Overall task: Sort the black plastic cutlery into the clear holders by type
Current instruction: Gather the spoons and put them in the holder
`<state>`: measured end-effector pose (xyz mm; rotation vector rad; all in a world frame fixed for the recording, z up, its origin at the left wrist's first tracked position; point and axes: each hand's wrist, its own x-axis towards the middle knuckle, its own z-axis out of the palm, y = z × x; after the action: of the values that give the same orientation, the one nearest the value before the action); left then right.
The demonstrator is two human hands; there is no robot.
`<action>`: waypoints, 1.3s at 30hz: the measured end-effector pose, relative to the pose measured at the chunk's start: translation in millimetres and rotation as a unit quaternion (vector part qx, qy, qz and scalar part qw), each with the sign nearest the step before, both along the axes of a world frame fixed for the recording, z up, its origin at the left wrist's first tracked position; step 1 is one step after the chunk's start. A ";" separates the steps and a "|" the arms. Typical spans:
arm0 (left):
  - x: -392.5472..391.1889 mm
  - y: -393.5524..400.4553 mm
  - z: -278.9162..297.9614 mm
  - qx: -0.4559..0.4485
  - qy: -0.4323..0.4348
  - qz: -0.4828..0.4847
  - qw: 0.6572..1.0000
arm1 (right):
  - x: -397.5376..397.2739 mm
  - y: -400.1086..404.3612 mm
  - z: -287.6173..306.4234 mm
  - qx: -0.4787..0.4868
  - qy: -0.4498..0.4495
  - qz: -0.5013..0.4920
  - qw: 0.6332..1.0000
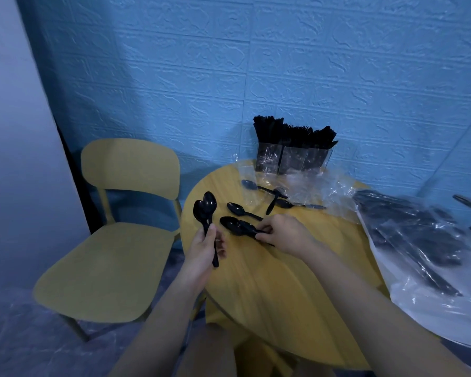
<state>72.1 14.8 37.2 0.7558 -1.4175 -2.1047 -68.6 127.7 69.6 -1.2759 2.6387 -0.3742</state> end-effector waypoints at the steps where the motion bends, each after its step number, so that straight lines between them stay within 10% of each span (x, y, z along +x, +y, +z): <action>1: -2.6 1.9 0.4 0.004 -0.004 0.003 1.000 | -0.9 1.8 0.3 -0.024 -0.008 -0.018 1.000; 15: -21.0 24.1 1.2 0.018 0.025 -0.035 0.999 | 31.6 -8.2 10.1 -0.257 -0.082 -0.134 0.954; 25: -26.1 23.5 16.2 0.103 0.030 -0.050 0.993 | 58.4 -17.5 1.9 -0.165 0.148 0.001 0.975; 39: -86.5 23.0 45.6 -0.096 0.024 -0.227 0.969 | -39.1 -1.5 49.7 -0.275 -0.239 -0.133 0.922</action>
<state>-14.4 37.8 82.8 0.3192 -1.8727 -2.2440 -107.6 126.2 119.4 -0.7788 2.3377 -1.3584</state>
